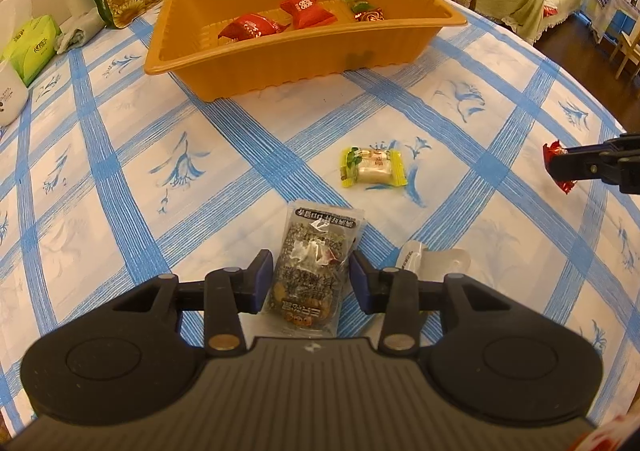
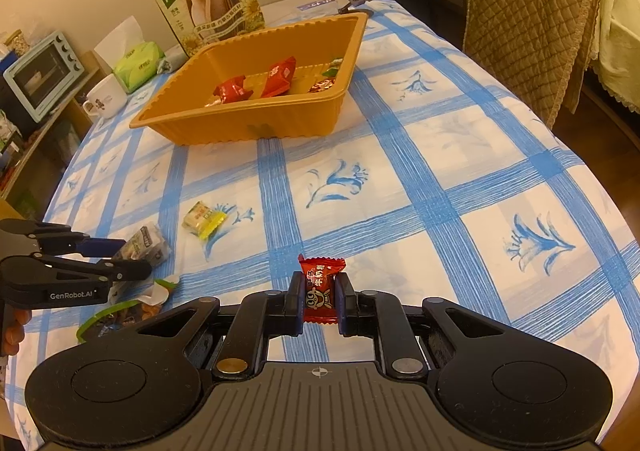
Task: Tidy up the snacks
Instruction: 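Grasp the clear seed packet with the left tool while the right tool holds its candy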
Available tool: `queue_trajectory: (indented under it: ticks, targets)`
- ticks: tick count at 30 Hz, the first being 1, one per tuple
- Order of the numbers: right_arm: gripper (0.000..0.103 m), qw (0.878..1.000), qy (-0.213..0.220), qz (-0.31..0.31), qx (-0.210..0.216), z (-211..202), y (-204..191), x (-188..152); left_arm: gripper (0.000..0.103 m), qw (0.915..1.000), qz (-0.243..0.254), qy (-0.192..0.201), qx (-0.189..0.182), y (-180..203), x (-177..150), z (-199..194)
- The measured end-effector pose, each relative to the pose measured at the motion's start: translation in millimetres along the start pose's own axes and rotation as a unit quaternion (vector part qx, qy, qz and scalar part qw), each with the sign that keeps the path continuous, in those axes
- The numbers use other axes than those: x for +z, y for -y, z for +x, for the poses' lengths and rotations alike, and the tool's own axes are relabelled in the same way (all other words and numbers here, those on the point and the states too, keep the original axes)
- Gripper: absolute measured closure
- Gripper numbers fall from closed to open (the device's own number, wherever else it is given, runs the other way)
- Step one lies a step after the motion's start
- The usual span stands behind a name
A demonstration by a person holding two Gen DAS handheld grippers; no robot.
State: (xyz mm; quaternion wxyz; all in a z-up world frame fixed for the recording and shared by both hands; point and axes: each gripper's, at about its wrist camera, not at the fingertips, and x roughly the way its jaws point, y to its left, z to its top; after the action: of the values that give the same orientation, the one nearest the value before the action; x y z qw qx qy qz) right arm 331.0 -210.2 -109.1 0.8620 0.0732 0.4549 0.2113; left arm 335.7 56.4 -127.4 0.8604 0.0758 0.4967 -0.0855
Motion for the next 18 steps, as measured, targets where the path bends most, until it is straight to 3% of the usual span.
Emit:
queue_trajectory:
  ticks: [9,18]
  targets:
    - [0.087,1.000,0.001,0.000,0.000,-5,1,-4,0.068,0.9999,0.000,0.005,0.011,7,-2,1]
    - [0.087,1.000,0.006,0.001,0.003,-10,1,-5,0.069,0.9988,-0.030,0.033,0.017,2,-2,-20]
